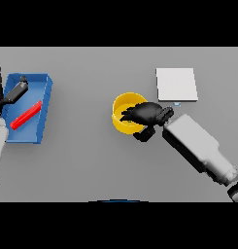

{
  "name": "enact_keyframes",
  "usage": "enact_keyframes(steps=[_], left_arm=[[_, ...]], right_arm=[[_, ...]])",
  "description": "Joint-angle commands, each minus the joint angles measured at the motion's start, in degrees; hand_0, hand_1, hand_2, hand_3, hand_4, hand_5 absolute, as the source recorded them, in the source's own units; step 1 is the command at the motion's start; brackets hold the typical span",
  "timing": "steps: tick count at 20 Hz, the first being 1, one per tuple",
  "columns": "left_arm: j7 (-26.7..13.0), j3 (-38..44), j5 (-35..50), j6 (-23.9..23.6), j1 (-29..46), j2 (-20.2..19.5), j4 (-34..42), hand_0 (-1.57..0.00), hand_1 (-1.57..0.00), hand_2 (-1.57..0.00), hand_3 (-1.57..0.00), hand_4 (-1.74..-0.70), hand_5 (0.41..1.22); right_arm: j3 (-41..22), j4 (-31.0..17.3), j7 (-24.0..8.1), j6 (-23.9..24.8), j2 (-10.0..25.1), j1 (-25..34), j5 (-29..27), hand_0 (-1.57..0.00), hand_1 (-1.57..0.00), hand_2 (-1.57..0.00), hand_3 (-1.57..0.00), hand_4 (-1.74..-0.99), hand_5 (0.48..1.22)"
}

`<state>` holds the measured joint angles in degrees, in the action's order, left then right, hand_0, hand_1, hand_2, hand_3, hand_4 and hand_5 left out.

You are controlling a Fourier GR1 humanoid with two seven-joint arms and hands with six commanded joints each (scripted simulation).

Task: Pick up the red beaker and tilt it to pour out 1 green nut into yellow bowl. Pick up the yellow bowl and place it on the metallic measuring scale.

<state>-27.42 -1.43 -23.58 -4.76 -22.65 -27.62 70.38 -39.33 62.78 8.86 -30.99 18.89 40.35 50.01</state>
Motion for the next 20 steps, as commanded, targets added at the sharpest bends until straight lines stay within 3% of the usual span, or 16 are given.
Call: enact_keyframes(steps=[1, 3, 5, 6, 8, 10, 13, 17, 20], left_arm=[[-0.69, 0.03, -0.07, -0.02, -0.56, 0.04, -0.2, 0.0, 0.0, 0.0, 0.0, -0.75, 0.701], [0.47, -0.17, -0.24, -0.34, -0.46, 0.25, -0.42, 0.0, 0.0, 0.0, 0.0, -0.76, 0.703], [-0.06, 0.21, 0.16, 0.53, -0.9, -0.54, 0.14, 0.0, 0.0, 0.0, 0.0, -0.76, 0.703], [0.25, 0.31, 0.35, 0.79, -0.48, -0.72, -0.05, 0.0, 0.0, 0.0, 0.0, -0.76, 0.701], [-0.28, -0.31, -0.31, 0.66, -0.73, -0.45, 0.07, 0.0, 0.0, 0.0, 0.0, -0.75, 0.698], [0.05, -0.31, -0.14, 0.55, -0.45, -0.25, 0.5, 0.0, 0.0, 0.0, 0.0, -0.75, 0.692], [-0.1, -0.35, -0.58, 0.5, -0.36, -0.72, 0.43, 0.0, 0.0, 0.0, 0.0, -0.74, 0.689], [-0.39, -0.56, -0.73, 0.5, -0.63, -0.47, 0.23, 0.0, 0.0, 0.0, 0.0, -0.73, 0.685], [-0.57, -0.46, -0.61, 0.85, -0.41, -0.9, 0.99, 0.0, 0.0, 0.0, 0.0, -0.73, 0.691]], right_arm=[[0.09, 0.22, -0.66, -0.97, -0.03, 0.43, -0.16, -0.16, -0.14, -0.15, -0.18, -1.321, 0.839], [-0.19, -0.08, 1.31, -0.57, 0.01, 0.44, -0.27, -0.67, -0.65, -0.61, -0.31, -1.394, 0.976], [-0.26, -0.85, 3.77, -0.54, 0.26, 0.78, -0.62, -0.99, -0.98, -0.96, -0.55, -1.514, 1.064], [-0.25, -1.28, 4.27, -1.18, 0.31, 1.07, -0.91, -1.11, -1.1, -1.08, -0.71, -1.557, 1.096], [-0.55, 0.09, 2.77, -2.42, 0.73, 0.62, -1.32, -1.28, -1.27, -1.18, -1.01, -1.623, 1.141], [-0.68, -0.3, 4.18, -2.07, 1.38, 0.86, -1.66, -1.38, -1.38, -1.23, -1.21, -1.666, 1.17], [-0.53, 0.52, 2.93, -2.07, 1.48, 0.54, -2.32, -1.47, -1.47, -1.28, -1.37, -1.702, 1.195], [-0.57, 3.3, 2.56, -1.24, 2.63, -0.15, -2.73, -1.53, -1.53, -1.31, -1.4, -1.725, 1.21], [1.18, 5.05, 1.05, -2.64, 3.49, 0.52, -3.72, -1.55, -1.55, -1.37, -1.31, -1.733, 1.215]])
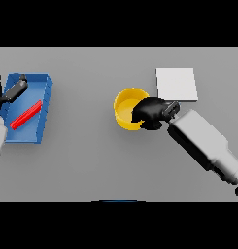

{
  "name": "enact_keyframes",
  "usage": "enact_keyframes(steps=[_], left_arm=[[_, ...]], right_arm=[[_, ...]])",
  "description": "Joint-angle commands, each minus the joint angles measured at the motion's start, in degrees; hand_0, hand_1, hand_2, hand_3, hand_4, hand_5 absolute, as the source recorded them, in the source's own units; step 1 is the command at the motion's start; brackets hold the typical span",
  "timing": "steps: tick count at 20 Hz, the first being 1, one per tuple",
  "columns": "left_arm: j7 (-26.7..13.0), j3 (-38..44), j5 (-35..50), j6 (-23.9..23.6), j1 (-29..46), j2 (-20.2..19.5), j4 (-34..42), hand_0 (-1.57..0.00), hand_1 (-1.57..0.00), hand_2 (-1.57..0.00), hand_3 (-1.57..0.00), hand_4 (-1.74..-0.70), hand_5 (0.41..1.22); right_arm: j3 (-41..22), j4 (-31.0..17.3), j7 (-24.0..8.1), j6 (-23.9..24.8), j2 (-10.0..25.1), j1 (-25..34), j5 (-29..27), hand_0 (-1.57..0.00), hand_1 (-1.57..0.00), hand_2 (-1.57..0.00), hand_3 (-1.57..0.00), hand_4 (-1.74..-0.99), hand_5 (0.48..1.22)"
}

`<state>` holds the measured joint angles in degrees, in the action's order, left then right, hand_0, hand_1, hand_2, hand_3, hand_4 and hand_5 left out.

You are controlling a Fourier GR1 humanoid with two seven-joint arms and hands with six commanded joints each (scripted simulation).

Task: Pick up the red beaker and tilt it to pour out 1 green nut into yellow bowl. Pick up the yellow bowl and place it on the metallic measuring scale.

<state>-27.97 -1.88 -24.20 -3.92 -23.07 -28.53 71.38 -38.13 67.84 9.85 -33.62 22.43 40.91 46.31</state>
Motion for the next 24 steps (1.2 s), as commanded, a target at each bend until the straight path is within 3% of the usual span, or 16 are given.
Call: enact_keyframes(steps=[1, 6, 8, 10, 11, 14, 20, 24], left_arm=[[0.5, 0.14, 0.07, -0.03, 0.43, -0.16, -0.43, 0.0, 0.0, 0.0, 0.0, -0.73, 0.692], [0.75, 0.03, -0.28, -0.78, -0.98, 0.37, -1.27, 0.0, 0.0, 0.0, 0.0, -0.74, 0.693], [0.88, -0.09, -0.32, -0.67, -1.14, 0.4, -1.42, 0.0, 0.0, 0.0, 0.0, -0.74, 0.697], [1.25, 0.7, 0.36, -0.67, -0.61, -0.09, -1.2, 0.0, 0.0, 0.0, 0.0, -0.75, 0.697], [0.74, 0.42, 0.15, -0.48, -0.93, 0.03, -1.52, 0.0, 0.0, 0.0, 0.0, -0.74, 0.7], [0.35, 0.33, -0.05, -0.4, -0.07, -0.3, 0.15, 0.0, 0.0, 0.0, 0.0, -0.74, 0.708], [-0.53, 0.45, 0.07, 0.04, -0.01, -0.38, 0.42, 0.0, 0.0, 0.0, 0.0, -0.74, 0.703], [-0.6, 0.74, 0.37, 0.4, 0.17, -0.62, 0.07, 0.0, 0.0, 0.0, 0.0, -0.73, 0.691]], right_arm=[[0.51, 0.97, -1.09, -0.68, 0.25, 0.2, -0.26, -1.55, -1.55, -1.39, -1.29, -1.735, 1.217], [3.39, 5.11, -3.03, -2.11, 2.94, 1.64, -1.29, -1.57, -1.57, -1.42, -1.27, -1.739, 1.22], [4.41, 4.55, -3.97, -1.53, 2.57, 2.36, -1.49, -1.57, -1.57, -1.44, -1.27, -1.74, 1.22], [5.33, 3.04, -4.61, -1.14, 1.65, 3.54, -1.87, -1.57, -1.57, -1.44, -1.38, -1.74, 1.22], [6.08, 2.01, -5.88, -1.31, 1.0, 4.3, -2.06, -1.57, -1.57, -1.47, -1.35, -1.74, 1.22], [8.47, 0.75, -5.35, -0.14, 3.34, 5.18, -2.28, -1.57, -1.57, -1.49, -1.26, -1.741, 1.221], [12.31, -8.8, -1.6, 6.33, 7.07, 7.46, -0.97, -1.57, -1.57, -1.53, -1.19, -1.741, 1.221], [14.18, -15.68, -1.27, 9.61, 6.92, 8.8, -0.37, -1.57, -1.57, -1.51, -1.18, -1.741, 1.221]])
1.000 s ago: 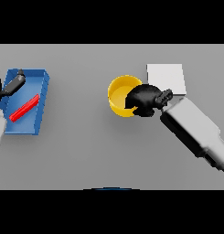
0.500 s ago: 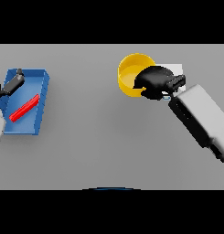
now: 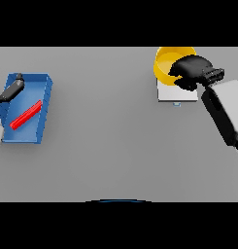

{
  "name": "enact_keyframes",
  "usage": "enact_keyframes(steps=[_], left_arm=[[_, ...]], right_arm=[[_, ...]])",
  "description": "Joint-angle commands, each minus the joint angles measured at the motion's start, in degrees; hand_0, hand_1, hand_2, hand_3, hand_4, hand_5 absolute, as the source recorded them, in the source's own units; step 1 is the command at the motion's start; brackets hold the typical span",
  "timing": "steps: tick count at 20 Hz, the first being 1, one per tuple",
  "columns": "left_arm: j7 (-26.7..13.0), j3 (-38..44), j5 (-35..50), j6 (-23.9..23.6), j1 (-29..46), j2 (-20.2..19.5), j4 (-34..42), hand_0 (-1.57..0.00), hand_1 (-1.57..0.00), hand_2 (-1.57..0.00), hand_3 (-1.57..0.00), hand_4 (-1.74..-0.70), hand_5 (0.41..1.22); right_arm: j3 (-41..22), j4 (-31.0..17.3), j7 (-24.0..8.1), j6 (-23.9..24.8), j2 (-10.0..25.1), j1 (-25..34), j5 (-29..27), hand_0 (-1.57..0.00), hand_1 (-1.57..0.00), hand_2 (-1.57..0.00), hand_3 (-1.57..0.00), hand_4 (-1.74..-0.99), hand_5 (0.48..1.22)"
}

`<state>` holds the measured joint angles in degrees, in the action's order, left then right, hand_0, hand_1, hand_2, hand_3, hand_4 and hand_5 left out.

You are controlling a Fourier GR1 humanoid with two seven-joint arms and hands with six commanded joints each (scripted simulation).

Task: Pick up the red beaker and tilt it to pour out 1 green nut into yellow bowl. Pick up the yellow bowl and place it on the metallic measuring scale.

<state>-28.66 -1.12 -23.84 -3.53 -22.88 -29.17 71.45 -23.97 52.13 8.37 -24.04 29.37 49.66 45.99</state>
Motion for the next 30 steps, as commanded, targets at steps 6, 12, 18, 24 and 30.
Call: enact_keyframes(steps=[6, 12, 18, 24, 30], left_arm=[[0.18, -0.34, -0.3, 0.03, -0.52, 0.24, -0.13, 0.0, 0.0, 0.0, 0.0, -0.72, 0.682], [0.04, -0.08, -0.41, -0.26, 0.06, 0.01, 0.05, 0.0, 0.0, 0.0, 0.0, -0.73, 0.675], [0.46, -0.61, -0.93, -0.21, -0.09, 0.01, 0.21, 0.0, 0.0, 0.0, 0.0, -0.73, 0.669], [-0.79, -0.71, -0.98, -0.3, -0.85, 0.5, 0.03, 0.0, 0.0, 0.0, 0.0, -0.72, 0.666], [-0.23, -0.86, -1.09, -0.27, -1.01, 0.59, -1.11, 0.0, 0.0, 0.0, 0.0, -0.72, 0.664]], right_arm=[[0.96, -10.3, 2.18, 5.68, -1.07, 0.48, 1.48, -1.57, -1.57, -1.41, -1.35, -1.741, 1.221], [1.62, -15.23, 4.4, 8.13, -2.31, 0.45, 1.27, -1.57, -1.57, -1.35, -1.37, -1.741, 1.221], [2.03, -18.18, 5.83, 8.75, -3.38, 1.14, 0.86, -1.47, -1.48, -1.42, -1.24, -1.736, 1.221], [0.9, -18.0, 5.05, 7.51, -2.91, 1.78, 2.34, -0.63, -0.56, -0.66, -0.66, -1.593, 0.987], [0.01, -18.32, 7.42, 7.71, -3.65, 2.45, 2.82, -0.17, -0.15, -0.19, -0.39, -1.546, 0.856]])
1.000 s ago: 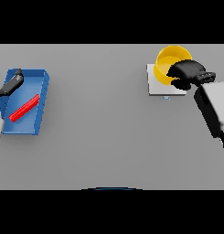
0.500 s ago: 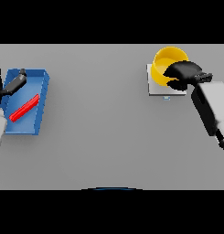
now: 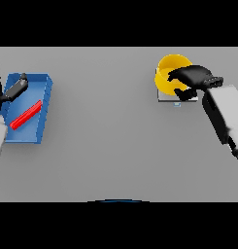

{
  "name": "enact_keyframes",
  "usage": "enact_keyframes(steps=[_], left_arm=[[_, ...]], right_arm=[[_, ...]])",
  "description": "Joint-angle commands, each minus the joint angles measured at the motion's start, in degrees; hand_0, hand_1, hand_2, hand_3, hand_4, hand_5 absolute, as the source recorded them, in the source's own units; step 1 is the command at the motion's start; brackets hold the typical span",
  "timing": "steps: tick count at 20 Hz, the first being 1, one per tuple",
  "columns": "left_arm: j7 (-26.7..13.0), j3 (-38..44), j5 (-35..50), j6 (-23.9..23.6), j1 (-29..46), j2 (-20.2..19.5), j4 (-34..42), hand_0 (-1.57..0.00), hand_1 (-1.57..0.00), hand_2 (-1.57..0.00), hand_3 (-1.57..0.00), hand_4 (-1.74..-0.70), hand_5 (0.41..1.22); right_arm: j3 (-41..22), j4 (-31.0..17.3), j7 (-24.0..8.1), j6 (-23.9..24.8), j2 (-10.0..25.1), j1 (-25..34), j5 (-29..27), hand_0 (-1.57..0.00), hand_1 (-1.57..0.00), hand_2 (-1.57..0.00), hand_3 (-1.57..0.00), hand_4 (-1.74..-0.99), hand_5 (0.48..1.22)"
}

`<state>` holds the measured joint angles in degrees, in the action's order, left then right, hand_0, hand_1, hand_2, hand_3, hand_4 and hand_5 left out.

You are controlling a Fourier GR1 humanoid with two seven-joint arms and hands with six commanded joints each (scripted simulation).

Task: Pick up the red beaker and tilt it to pour out 1 green nut into yellow bowl. Pick up the yellow bowl and place it on the metallic measuring scale.

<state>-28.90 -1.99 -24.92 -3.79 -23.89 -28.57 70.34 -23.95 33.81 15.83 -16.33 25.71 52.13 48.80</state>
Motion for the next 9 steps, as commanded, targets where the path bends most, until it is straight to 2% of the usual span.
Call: enact_keyframes(steps=[1, 5, 8, 9], left_arm=[[0.16, 0.36, 0.25, -0.04, 0.37, -0.3, 0.47, 0.0, 0.0, 0.0, 0.0, -0.72, 0.664], [0.28, 0.21, 0.13, -0.05, -0.39, -0.07, -0.37, 0.0, 0.0, 0.0, 0.0, -0.72, 0.664], [0.89, 0.08, -0.07, -0.25, -0.92, 0.06, -1.22, 0.0, 0.0, 0.0, 0.0, -0.72, 0.665], [-0.27, -0.03, -0.08, -0.08, -1.59, 0.33, -1.06, 0.0, 0.0, 0.0, 0.0, -0.73, 0.665]], right_arm=[[0.27, -0.27, 0.53, 0.21, 0.31, 0.13, -0.17, -0.13, -0.12, -0.16, -0.36, -1.542, 0.838], [0.64, -0.74, 0.07, -0.02, 0.43, -0.26, -0.48, -0.05, -0.05, -0.06, -0.24, -1.518, 0.786], [0.82, -1.21, -1.63, -0.75, 0.19, -0.17, -0.53, -0.03, -0.02, -0.03, -0.17, -1.491, 0.752], [1.08, -1.13, -2.31, -1.46, 0.15, -0.06, -0.85, -0.02, -0.02, -0.03, -0.15, -1.478, 0.738]])
